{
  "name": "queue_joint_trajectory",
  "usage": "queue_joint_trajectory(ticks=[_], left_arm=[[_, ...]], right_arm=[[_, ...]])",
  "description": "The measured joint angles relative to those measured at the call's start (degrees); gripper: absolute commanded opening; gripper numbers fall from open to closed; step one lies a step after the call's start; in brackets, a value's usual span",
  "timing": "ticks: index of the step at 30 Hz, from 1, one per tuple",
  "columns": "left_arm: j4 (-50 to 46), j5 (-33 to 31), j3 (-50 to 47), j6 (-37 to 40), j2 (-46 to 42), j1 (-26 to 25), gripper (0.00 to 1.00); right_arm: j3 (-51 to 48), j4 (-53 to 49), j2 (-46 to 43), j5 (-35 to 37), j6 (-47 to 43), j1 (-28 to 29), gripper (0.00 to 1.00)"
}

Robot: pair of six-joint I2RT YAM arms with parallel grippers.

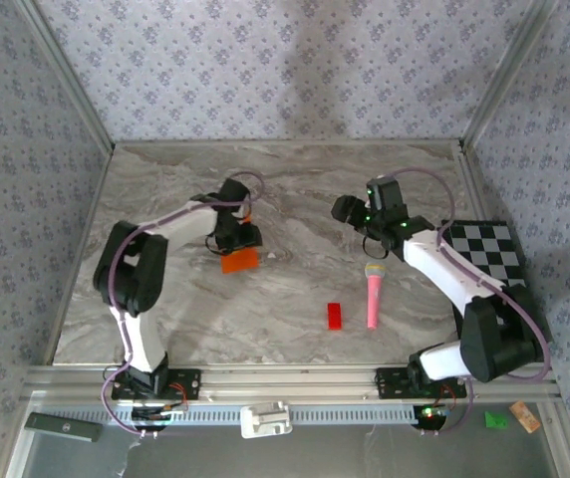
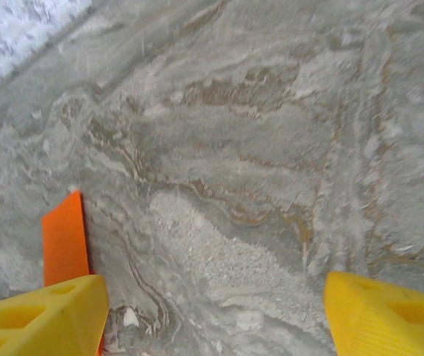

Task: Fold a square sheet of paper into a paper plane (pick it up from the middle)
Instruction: Turn over the paper at the center of the table, then move the paper to the center of the table.

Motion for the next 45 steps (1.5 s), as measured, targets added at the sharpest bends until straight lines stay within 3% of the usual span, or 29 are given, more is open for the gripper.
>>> queue_joint_trajectory(ticks=[6, 12, 13, 19, 26, 37, 45], left_arm=[[8.66, 10.6, -6.73, -4.92, -12.33, 9.16, 0.73], [10.82, 11.41, -13.07, -7.21, -20.72, 16.98, 0.84], [10.91, 11.26, -14.34, -7.39, -21.84, 18.25, 0.99], [11.61, 9.97, -21.66, -9.44, -26.71, 23.82, 1.0], [11.72, 9.31, -23.43, -9.6, -28.5, 25.11, 1.0], [12.72, 10.58, -23.47, -9.57, -26.75, 25.11, 1.0], [14.73, 13.38, -23.47, -9.53, -23.82, 24.13, 1.0]], right_arm=[[5.99, -0.24, 9.75, -1.92, -1.44, 7.43, 0.73], [20.22, -2.49, 23.58, -4.7, -4.66, 16.96, 0.57], [23.52, -3.37, 26.34, -5.38, -5.38, 18.58, 0.55], [38.45, -7.56, 39.3, -8.2, -8.13, 24.85, 0.5], [46.9, -12.41, 48.7, -9.73, -8.87, 25.59, 0.49], [49.07, -15.54, 51.93, -9.44, -8.68, 24.57, 0.46], [31.3, -9.92, 41.27, -9.27, -7.72, 22.47, 0.46]])
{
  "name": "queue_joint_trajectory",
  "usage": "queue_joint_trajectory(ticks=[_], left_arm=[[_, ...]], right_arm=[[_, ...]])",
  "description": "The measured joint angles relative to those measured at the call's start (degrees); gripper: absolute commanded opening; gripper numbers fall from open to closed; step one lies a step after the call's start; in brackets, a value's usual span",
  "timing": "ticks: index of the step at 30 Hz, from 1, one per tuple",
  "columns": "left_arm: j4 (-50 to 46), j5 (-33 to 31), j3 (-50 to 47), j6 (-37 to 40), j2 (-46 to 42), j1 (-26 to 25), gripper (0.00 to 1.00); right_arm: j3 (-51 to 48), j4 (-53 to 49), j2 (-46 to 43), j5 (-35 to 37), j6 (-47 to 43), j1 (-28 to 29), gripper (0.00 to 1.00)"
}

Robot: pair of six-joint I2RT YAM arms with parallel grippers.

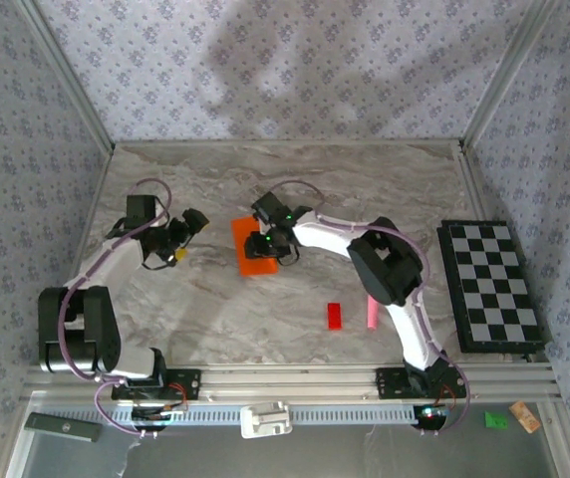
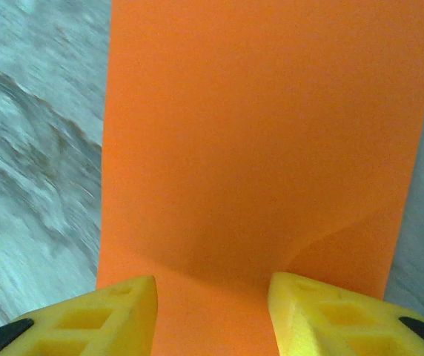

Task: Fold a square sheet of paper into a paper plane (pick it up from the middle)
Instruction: Move the paper to the center of the table, then third fold the triangle at the center of the table.

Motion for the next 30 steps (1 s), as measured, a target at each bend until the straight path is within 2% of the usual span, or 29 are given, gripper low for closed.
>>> queue_joint_trajectory(ticks=[4, 10, 18, 22, 30], left_arm=[[0.37, 1.49, 0.0, 0.0, 1.66, -3.48, 1.0], [2.34, 3.58, 0.0, -0.52, 4.92, -9.07, 1.0], [6.8, 5.53, 0.0, -3.96, 6.14, -15.37, 0.97], [9.31, 6.69, 0.0, -6.03, 8.9, -17.75, 0.89], [14.99, 9.38, -1.25, -10.97, 13.92, -20.72, 0.61]], right_arm=[[-10.1, 2.99, -6.62, -0.35, 1.05, -1.88, 0.46], [-18.67, 10.97, -11.58, -5.86, 5.11, -5.44, 0.47], [-18.47, 12.37, -13.38, -5.55, 5.97, -6.97, 0.41], [-18.29, 11.56, -13.35, -5.22, 5.92, -6.88, 0.38], [-18.6, 10.73, -11.15, -4.68, 6.23, -6.88, 0.29]])
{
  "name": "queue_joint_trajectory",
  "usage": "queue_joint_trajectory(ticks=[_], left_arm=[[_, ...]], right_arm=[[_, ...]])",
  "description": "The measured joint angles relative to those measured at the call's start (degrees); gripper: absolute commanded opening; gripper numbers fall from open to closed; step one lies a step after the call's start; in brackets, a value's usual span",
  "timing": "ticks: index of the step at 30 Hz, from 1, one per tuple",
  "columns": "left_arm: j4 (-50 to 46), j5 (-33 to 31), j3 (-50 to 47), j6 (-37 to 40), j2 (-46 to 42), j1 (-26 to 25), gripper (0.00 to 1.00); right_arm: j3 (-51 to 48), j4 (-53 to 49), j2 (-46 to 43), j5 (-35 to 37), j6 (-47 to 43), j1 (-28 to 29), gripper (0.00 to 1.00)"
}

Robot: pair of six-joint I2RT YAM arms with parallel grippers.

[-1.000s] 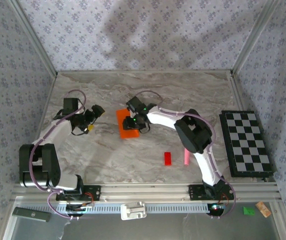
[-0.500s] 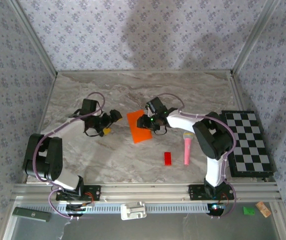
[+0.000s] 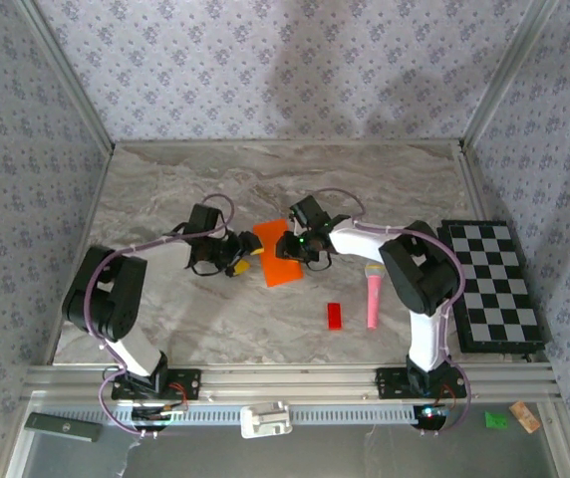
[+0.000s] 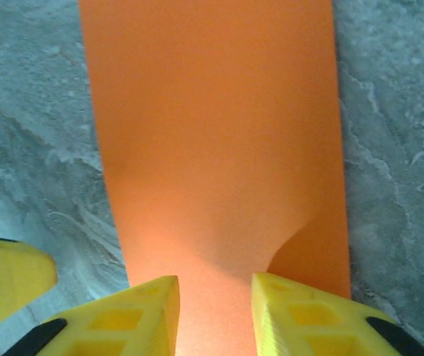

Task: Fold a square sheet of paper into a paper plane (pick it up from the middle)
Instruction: Third fold the triangle at the center of the table.

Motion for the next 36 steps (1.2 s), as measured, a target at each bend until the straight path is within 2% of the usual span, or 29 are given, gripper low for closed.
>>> queue_joint_trajectory(ticks=[16, 36], left_arm=[[2.1, 1.36, -0.37, -2.49, 4.31, -1.99, 0.32], [3.06, 3.43, 2.01, -2.8, 7.74, -2.12, 0.28]], right_arm=[[-4.5, 5.88, -0.24, -2.4, 3.69, -1.14, 0.24], [-4.72, 6.23, -0.24, -2.8, 3.85, -1.4, 0.22]])
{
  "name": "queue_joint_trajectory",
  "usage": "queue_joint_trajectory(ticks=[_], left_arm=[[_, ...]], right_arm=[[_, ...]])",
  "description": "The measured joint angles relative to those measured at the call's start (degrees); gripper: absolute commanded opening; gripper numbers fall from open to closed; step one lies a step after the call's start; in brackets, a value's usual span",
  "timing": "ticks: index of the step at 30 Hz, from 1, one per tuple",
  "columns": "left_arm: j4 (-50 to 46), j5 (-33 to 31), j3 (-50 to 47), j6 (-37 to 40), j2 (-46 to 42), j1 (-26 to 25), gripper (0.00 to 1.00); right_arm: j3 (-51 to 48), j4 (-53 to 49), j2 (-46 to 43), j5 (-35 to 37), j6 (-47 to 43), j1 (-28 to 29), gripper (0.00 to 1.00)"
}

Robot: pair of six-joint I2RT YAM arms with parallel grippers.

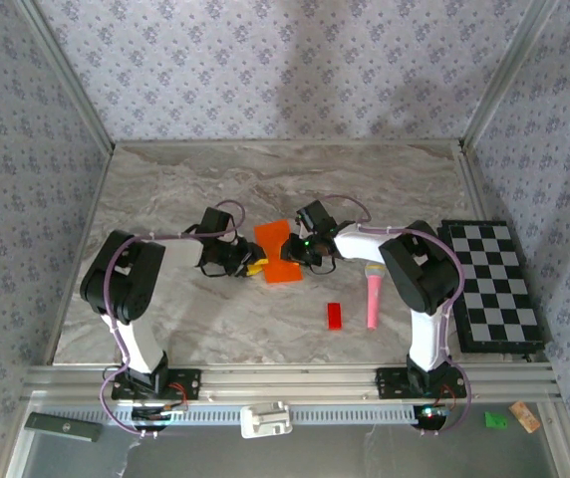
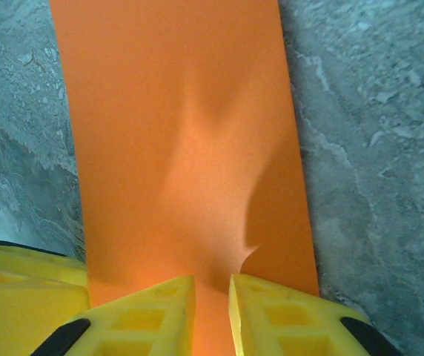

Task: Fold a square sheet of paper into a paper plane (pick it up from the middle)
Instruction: Third fold the triangle at the center of the table.

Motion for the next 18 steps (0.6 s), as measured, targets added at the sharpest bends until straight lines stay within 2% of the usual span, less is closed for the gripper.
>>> queue_joint_trajectory(ticks=[13, 18], left_arm=[[1.62, 1.33, 0.57, 0.0, 0.17, 0.02, 0.26], [1.9, 1.36, 1.7, -0.04, 0.74, 0.02, 0.23]], right_arm=[[-0.26, 0.37, 0.0, -0.28, 0.0, -0.24, 0.22], [-0.37, 0.68, -0.07, -0.48, 0.02, -0.24, 0.26]])
